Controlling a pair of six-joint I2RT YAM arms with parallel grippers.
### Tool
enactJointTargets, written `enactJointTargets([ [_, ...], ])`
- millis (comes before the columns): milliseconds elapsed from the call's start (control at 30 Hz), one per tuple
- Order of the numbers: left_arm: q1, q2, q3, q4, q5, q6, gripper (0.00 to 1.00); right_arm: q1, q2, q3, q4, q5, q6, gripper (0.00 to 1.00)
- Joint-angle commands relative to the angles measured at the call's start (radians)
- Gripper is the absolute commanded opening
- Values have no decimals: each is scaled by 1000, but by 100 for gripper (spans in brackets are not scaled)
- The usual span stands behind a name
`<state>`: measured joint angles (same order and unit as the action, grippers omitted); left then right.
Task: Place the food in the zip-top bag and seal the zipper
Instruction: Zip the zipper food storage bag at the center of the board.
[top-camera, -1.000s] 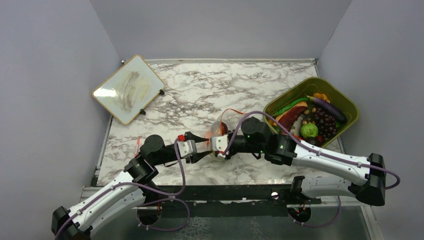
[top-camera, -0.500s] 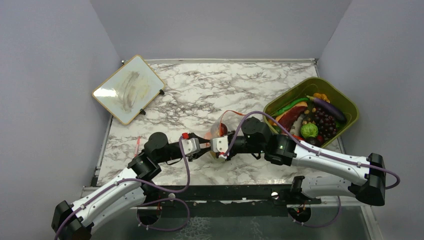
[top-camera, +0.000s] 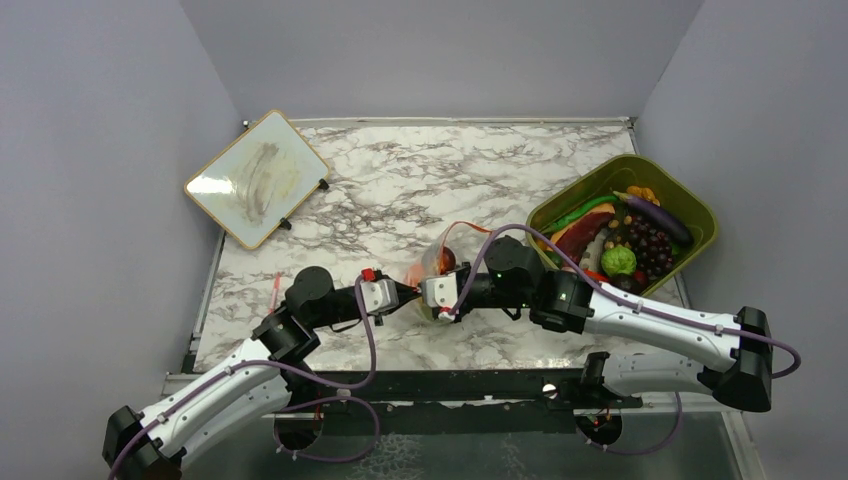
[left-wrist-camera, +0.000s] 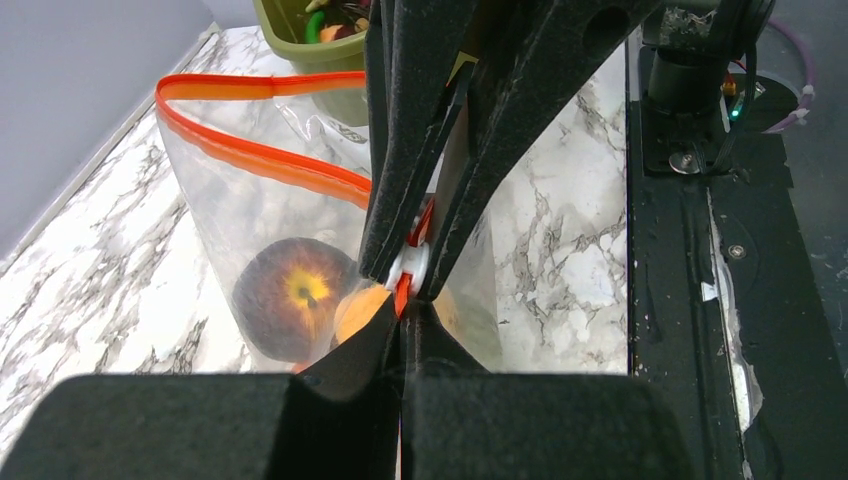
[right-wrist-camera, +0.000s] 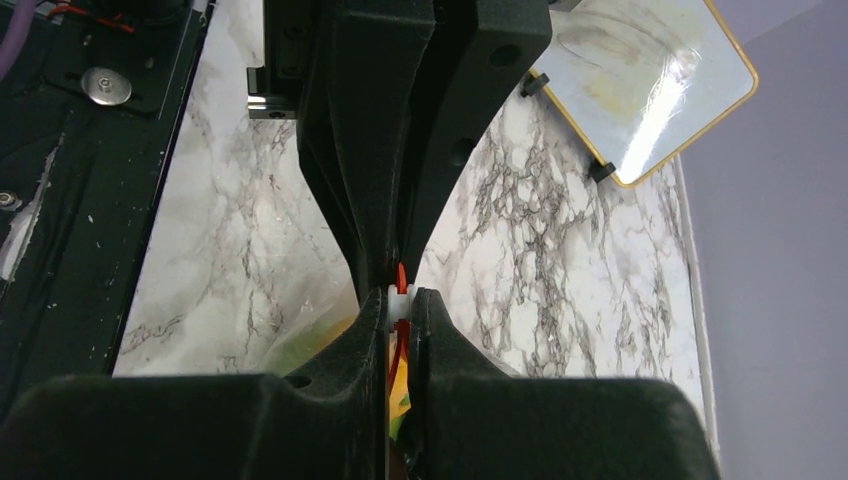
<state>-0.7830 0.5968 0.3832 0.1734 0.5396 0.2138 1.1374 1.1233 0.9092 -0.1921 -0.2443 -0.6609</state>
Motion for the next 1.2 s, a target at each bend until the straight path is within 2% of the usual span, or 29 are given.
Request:
enactJointTargets([
  [0,-1,-34,9,32,13,12,0,0,-20,-17,-27,68,-13,1],
  [833,-1,-79,16,-8,1,53,0,-110,-90,-22,-151,98,-34,1],
  [1033,-2,-81,3,56,-19,-23,0,-111,-90,-31,-145,54,-23,1],
  [1167,-2,-69,10,87,9,-28,21,-111,-102,-39,-99,7,-17,1],
])
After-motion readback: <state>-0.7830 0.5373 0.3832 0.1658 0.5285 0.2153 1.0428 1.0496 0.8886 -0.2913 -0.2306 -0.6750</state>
